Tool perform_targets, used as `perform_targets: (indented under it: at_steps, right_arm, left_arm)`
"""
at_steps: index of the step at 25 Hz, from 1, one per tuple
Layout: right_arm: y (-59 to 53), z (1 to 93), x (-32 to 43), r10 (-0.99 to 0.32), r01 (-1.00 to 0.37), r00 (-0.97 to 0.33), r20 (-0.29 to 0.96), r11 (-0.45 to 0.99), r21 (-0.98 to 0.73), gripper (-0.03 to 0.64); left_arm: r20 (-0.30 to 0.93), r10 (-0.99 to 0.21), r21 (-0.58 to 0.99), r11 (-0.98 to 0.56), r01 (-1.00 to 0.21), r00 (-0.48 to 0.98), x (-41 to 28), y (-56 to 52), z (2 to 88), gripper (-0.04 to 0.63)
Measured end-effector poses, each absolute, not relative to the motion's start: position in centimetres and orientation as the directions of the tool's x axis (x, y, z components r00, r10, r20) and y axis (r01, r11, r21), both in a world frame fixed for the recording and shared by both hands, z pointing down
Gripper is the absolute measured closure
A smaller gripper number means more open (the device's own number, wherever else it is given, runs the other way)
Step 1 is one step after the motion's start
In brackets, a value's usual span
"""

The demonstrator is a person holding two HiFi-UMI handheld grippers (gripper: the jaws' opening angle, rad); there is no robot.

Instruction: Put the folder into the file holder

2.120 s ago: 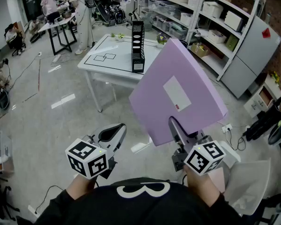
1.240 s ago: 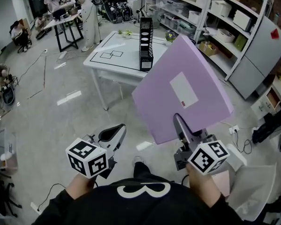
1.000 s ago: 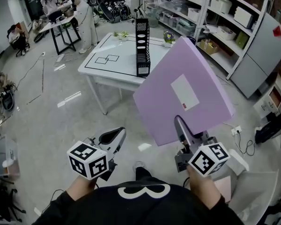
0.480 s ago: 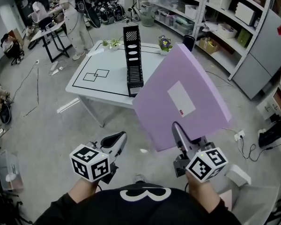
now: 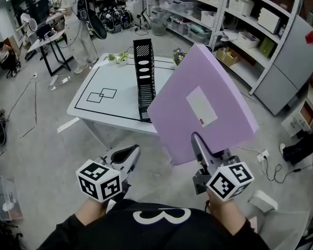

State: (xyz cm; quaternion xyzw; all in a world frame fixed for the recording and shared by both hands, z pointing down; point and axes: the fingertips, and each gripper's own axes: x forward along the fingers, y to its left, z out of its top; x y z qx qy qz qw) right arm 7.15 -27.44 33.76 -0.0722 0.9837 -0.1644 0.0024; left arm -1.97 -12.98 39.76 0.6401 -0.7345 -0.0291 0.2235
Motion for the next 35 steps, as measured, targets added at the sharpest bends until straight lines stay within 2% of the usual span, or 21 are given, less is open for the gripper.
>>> perform_targets:
  at_steps: [10, 22, 35]
  right_arm:
    - [-28.4, 31.8, -0.3, -0.209, -0.208, -0.978, 0.024, 0.945, -0.251, 0.477]
    - [-29.3, 29.7, -11.7, -0.356, -0.356, -0.934, 0.039, 0.912, -0.204, 0.477]
    - [-29.5, 29.5, -20.6, -0.461, -0.468, -0.883, 0.09, 0.878, -0.098, 0.477]
  left_arm:
    - [0.246, -0.969, 0.355, 0.124, -0.927, -0.035, -10.6, -14.2, 39.2, 0.591]
    - [0.243, -0.965, 0.368, -0.006, -0.93, 0.103, -23.2, -16.5, 38.1, 0.59]
    - [0.215, -0.955, 0.37, -0.115, -0.922, 0.206, -31.5, -17.3, 37.7, 0.591]
